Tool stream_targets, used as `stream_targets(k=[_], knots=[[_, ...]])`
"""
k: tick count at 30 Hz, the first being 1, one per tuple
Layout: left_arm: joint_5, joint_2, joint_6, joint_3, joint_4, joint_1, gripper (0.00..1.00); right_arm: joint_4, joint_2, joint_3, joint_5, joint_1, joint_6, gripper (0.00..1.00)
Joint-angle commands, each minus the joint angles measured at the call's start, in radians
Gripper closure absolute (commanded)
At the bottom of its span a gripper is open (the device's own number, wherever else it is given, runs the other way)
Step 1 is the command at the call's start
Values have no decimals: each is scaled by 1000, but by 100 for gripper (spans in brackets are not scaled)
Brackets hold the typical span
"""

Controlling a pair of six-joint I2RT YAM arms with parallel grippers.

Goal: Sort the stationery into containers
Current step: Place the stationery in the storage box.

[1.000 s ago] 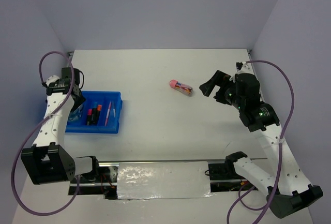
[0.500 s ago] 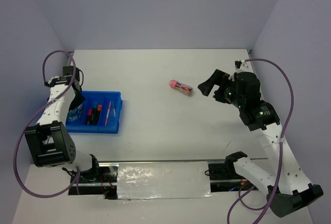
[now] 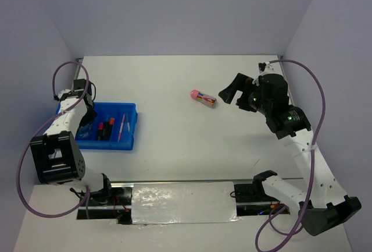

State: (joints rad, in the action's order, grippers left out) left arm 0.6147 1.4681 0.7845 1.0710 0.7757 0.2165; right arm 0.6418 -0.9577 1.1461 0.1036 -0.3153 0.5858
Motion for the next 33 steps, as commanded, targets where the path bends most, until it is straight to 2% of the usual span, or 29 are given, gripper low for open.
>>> stream_targets(k=[1,6,9,10,12,13,14,15,20,23,24,26,27,29,33], knots=[[16,-29,-18,-16,-84,7,98,-14,-7,64,19,-11,-7,0],[-10,-66,-27,-72,-133,11,92,-17,-4,63,19,-15,-3,0],[-32,-97,-31,-98,-161,12,78,-24,-3,60,27,-15,-1,0],[-32,-101,-30,-105,-159,14,66,-28,-3,58,27,-16,-1,0],[-18,-104,-13,-102,-129,14,50,-31,0,56,25,-18,0,0],[-7,-106,-11,-97,-118,14,33,-37,0,55,25,-19,2,0],[2,-114,-5,-94,-92,14,7,-39,2,55,27,-19,2,0],[10,-118,-2,-92,-84,15,1,-42,2,53,28,-21,2,0],[25,-169,-5,-63,-41,18,1,-77,-26,18,47,-18,-17,0],[-5,-183,-11,-17,-7,23,1,-137,-107,-11,129,-21,-101,0],[-29,-186,-20,12,9,21,1,-145,-142,-6,174,-25,-174,0],[-97,-210,-39,33,8,21,1,-137,-266,10,177,-36,-252,0],[-192,-222,-62,43,-1,17,1,-127,-307,36,167,-38,-336,0],[-284,-265,-86,55,-21,-3,1,-122,-424,62,148,-44,-414,1],[-371,-295,-126,125,-9,-124,1,-28,-675,236,39,-53,-627,3]])
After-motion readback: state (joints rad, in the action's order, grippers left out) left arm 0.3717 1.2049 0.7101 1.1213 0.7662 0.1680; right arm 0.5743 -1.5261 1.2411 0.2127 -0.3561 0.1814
